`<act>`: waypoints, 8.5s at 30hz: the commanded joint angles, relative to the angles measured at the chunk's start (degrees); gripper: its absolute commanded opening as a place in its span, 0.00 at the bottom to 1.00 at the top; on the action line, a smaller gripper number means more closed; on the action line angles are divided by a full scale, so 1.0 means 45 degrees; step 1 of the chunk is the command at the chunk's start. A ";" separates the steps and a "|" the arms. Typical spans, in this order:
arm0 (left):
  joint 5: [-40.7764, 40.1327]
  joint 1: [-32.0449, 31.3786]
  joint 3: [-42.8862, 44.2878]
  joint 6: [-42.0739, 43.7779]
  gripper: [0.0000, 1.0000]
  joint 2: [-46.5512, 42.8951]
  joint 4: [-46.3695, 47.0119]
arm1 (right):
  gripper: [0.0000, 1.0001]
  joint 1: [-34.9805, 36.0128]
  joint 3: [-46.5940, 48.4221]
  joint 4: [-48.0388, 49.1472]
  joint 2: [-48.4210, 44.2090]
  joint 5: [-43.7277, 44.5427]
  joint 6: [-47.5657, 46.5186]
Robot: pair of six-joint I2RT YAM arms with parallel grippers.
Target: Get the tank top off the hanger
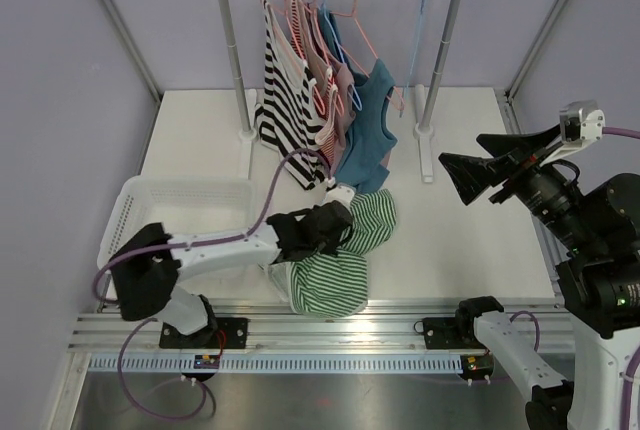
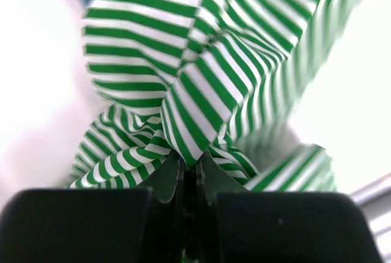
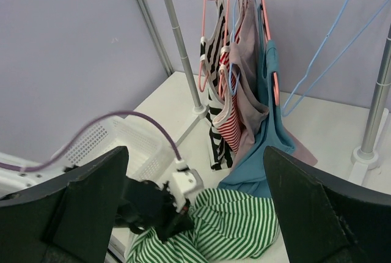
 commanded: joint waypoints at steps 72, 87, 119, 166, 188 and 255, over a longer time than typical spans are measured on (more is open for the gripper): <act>1.0099 1.4221 0.0063 0.2131 0.99 -1.3851 -0.4042 | 0.61 0.2777 1.0941 -0.2569 1.3148 0.4029 -0.3007; 0.7697 1.2834 -0.0933 0.2580 0.99 -1.4008 -0.4238 | 0.36 0.2992 1.4499 -0.2025 1.6882 0.3718 -0.4024; 0.6953 1.2033 -0.1365 0.2678 0.99 -1.4028 -0.4101 | 0.00 0.2992 1.4168 -0.0422 1.5088 0.5339 -0.3184; -0.1054 0.0100 1.1722 0.5588 0.88 -0.1060 -0.0254 | 0.00 0.2992 0.5575 -0.4994 0.2588 0.0440 -0.0450; -0.6288 0.1501 0.9635 0.3171 0.00 -0.3127 -0.2516 | 0.00 0.2992 0.2392 -0.4272 0.1045 -0.2041 -0.3007; -0.1330 0.2404 0.2034 0.0548 0.99 -0.9611 -0.6991 | 0.00 0.2388 0.6761 -0.0851 0.9591 0.6788 -0.2227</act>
